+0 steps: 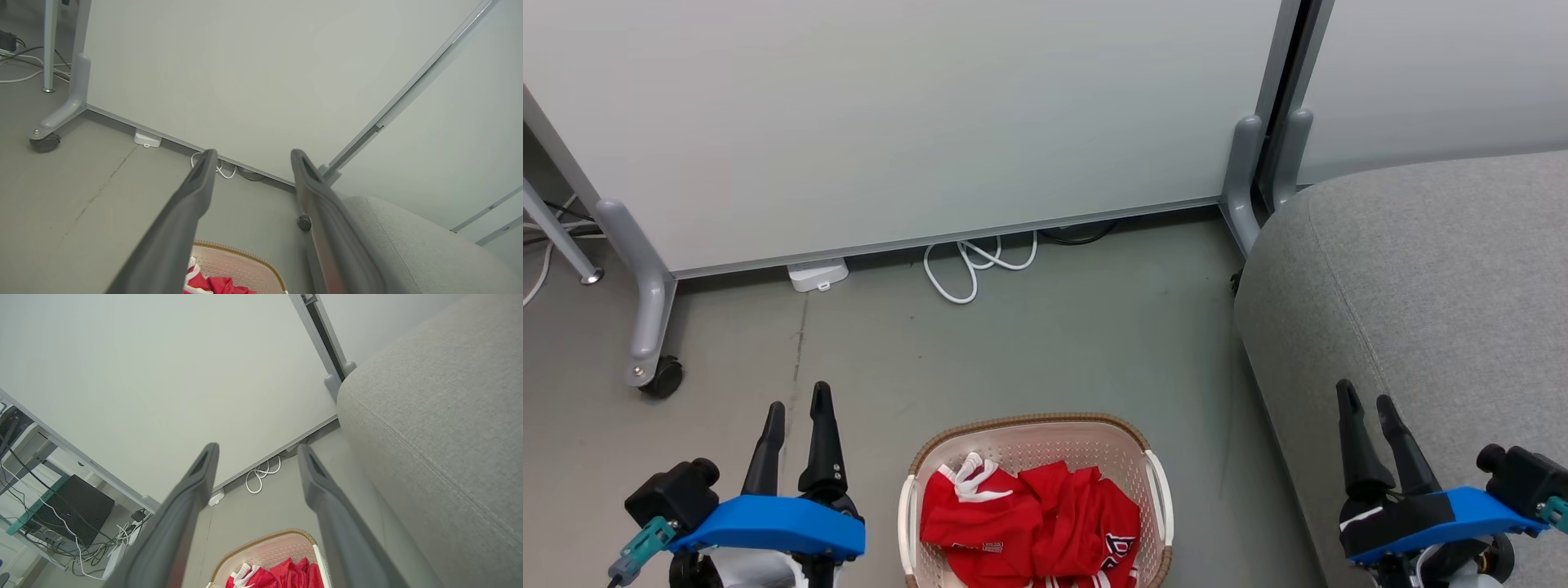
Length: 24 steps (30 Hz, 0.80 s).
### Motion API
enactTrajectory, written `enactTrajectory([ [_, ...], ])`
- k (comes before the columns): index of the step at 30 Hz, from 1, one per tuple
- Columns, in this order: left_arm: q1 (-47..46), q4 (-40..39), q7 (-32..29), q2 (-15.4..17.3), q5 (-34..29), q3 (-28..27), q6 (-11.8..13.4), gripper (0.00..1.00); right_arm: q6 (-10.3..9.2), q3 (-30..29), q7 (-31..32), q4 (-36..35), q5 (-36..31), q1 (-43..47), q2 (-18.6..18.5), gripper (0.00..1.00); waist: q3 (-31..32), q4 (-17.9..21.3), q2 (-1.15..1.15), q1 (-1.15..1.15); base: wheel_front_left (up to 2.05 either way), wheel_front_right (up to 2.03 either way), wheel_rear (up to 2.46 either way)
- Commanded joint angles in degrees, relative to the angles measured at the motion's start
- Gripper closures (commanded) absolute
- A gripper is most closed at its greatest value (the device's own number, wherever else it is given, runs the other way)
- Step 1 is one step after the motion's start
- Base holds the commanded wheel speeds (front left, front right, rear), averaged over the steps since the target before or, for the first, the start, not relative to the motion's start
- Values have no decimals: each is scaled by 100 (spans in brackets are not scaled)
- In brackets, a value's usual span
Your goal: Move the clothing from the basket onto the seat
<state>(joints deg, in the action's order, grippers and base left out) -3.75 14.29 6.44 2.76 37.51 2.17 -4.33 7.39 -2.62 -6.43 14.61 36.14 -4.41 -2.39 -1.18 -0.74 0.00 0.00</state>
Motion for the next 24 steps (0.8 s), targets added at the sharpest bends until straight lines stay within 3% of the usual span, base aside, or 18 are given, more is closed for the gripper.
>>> enactTrajectory([
  [1, -142, -86, 66, 36, -214, 26, 19, 0, 9, 22, -67, -49, -225, -121, -45, 0, -4, -2, 0, 0, 0, 0, 0],
  [24, -193, 87, 405, 32, -1505, 175, -51, 0, 12, 130, -406, 54, -1655, -153, -55, 0, -57, -27, 0, 0, 0, 0, 0],
])
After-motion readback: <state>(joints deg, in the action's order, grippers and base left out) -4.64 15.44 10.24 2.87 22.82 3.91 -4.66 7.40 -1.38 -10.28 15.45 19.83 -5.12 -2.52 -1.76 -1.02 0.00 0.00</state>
